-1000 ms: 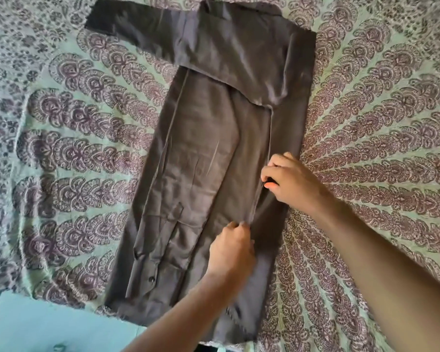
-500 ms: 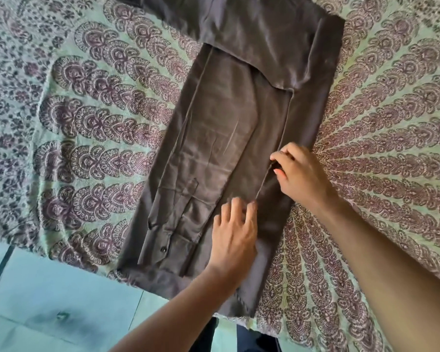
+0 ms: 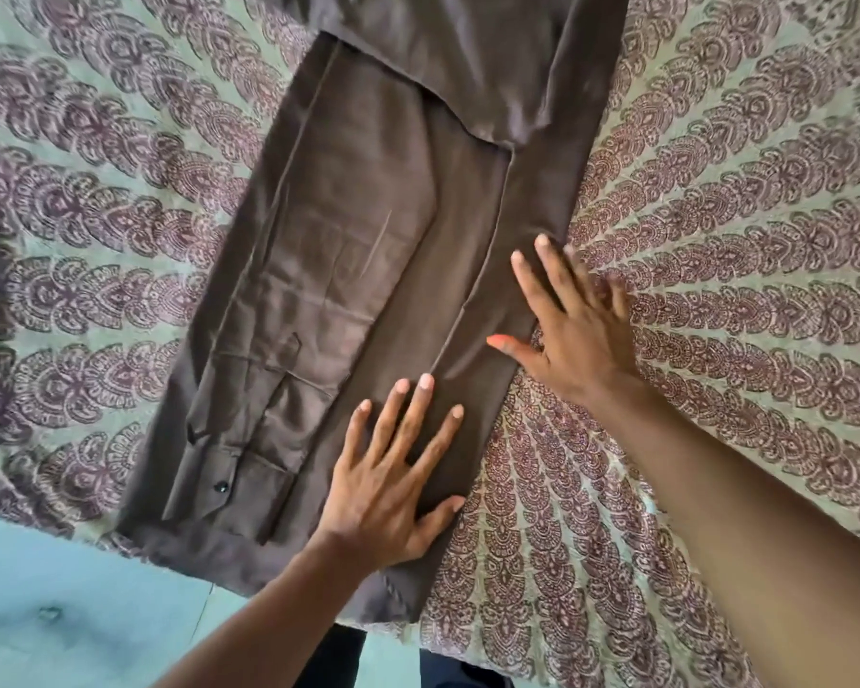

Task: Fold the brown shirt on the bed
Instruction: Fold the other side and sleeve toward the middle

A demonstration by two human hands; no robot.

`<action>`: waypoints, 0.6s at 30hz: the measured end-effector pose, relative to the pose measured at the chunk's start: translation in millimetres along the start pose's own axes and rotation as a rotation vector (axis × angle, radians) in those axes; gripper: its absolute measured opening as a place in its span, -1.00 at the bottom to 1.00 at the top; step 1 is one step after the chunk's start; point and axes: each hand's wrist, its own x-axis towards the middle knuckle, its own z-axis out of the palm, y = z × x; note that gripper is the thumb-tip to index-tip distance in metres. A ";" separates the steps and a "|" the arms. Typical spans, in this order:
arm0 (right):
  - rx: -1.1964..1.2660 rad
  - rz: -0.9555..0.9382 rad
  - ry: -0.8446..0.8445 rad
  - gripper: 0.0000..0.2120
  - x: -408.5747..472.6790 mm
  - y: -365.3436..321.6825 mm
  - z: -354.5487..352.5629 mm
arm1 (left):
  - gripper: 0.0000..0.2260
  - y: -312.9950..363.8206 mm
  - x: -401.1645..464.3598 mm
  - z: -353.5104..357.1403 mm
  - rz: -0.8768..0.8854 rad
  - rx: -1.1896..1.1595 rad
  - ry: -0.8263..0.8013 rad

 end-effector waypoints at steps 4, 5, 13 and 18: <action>0.022 0.122 0.069 -0.04 21.4 3.1 -18.3 | -0.18 3.4 -0.5 -3.9 -0.016 0.021 -0.021; 0.036 0.071 0.103 -0.07 17.7 -2.3 -20.4 | -0.17 4.7 -1.6 -3.9 -0.018 0.021 -0.011; -0.004 -0.296 0.011 -0.22 -31.4 -40.6 17.0 | -0.18 7.1 -9.6 10.8 0.038 0.052 0.089; -0.007 -0.047 0.035 -0.17 39.9 6.1 -0.9 | -0.12 9.1 -10.3 10.2 0.041 0.057 0.056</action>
